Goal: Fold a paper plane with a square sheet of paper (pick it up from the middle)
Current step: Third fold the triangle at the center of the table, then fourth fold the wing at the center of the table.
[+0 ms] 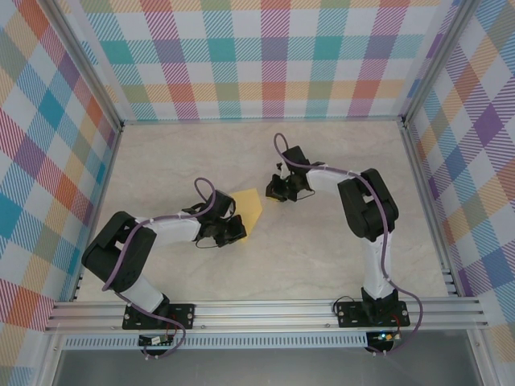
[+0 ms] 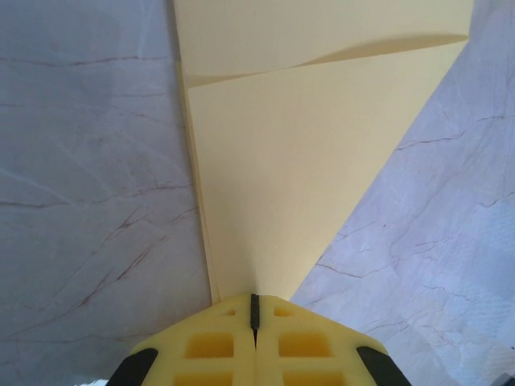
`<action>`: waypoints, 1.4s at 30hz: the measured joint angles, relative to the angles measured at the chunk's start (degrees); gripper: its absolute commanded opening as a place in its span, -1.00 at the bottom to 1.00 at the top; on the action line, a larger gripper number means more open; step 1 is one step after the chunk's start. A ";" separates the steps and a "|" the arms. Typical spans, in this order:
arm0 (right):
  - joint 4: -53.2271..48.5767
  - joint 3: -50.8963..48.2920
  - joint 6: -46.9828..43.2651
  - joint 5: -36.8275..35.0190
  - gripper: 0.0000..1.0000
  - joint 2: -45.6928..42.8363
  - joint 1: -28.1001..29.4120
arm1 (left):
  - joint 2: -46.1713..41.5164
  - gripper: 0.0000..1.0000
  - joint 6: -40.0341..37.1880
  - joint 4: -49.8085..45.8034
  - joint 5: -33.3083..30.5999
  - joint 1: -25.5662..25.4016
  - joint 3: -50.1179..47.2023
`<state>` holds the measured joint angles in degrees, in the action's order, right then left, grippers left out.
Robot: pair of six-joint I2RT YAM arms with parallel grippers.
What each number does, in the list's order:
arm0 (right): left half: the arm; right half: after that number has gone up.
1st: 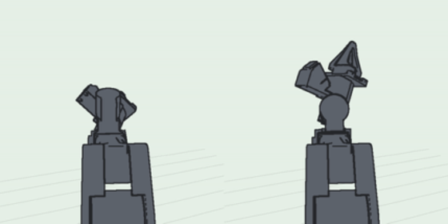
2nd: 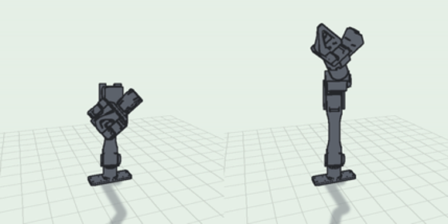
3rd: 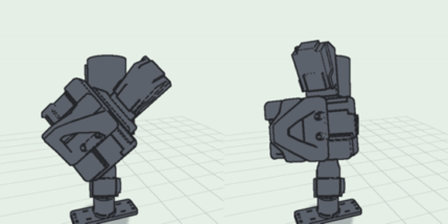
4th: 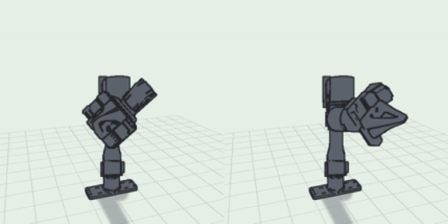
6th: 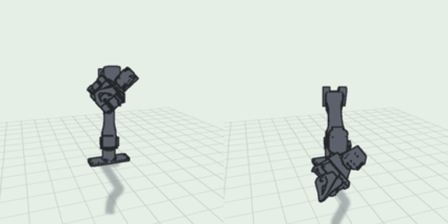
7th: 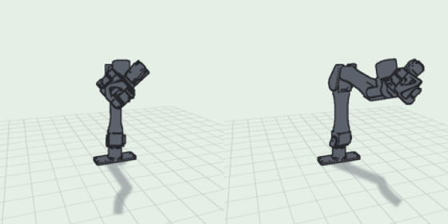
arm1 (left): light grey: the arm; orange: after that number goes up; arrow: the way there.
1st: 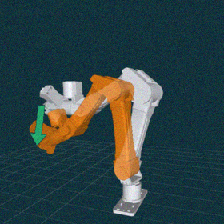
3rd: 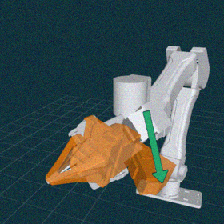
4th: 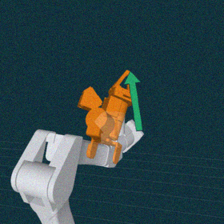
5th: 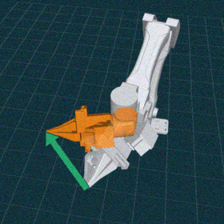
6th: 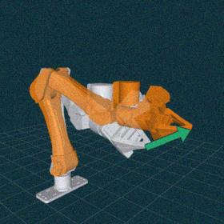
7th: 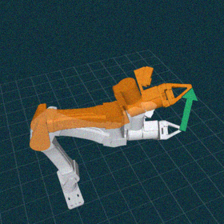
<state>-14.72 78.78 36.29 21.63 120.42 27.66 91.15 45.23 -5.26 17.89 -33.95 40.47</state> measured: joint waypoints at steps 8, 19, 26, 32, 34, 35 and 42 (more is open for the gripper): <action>2.32 -7.06 -0.87 2.25 -0.31 -9.51 -0.81 | -7.02 -0.57 -2.01 -2.99 -0.59 0.00 0.22; 3.45 -10.49 -1.25 11.58 -0.18 -8.33 0.72 | -3.10 -0.62 -2.62 1.36 -2.93 0.00 3.37; 2.99 -8.79 -1.22 13.05 -0.16 -5.99 1.90 | 0.66 -0.73 -2.60 0.92 -5.46 0.02 4.00; 1.68 -6.80 -1.27 13.40 -0.15 -4.44 2.64 | 1.99 -0.81 -2.23 0.87 -7.74 0.39 4.04; 1.01 -6.21 -1.29 13.38 -0.15 -3.98 2.78 | 2.25 -0.82 -2.03 0.85 -8.04 0.44 4.04; 0.50 -5.86 -1.40 13.25 -0.15 -3.78 2.80 | 2.34 -0.82 -1.95 0.87 -8.17 0.46 4.04; -1.77 -4.28 -2.29 12.46 -0.09 -3.17 2.86 | 2.36 -0.84 -1.09 0.92 -8.92 0.52 3.72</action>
<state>-16.49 74.50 34.00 34.09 117.25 30.52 93.51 44.14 -4.34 8.97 -33.43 44.18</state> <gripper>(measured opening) 0.454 0.086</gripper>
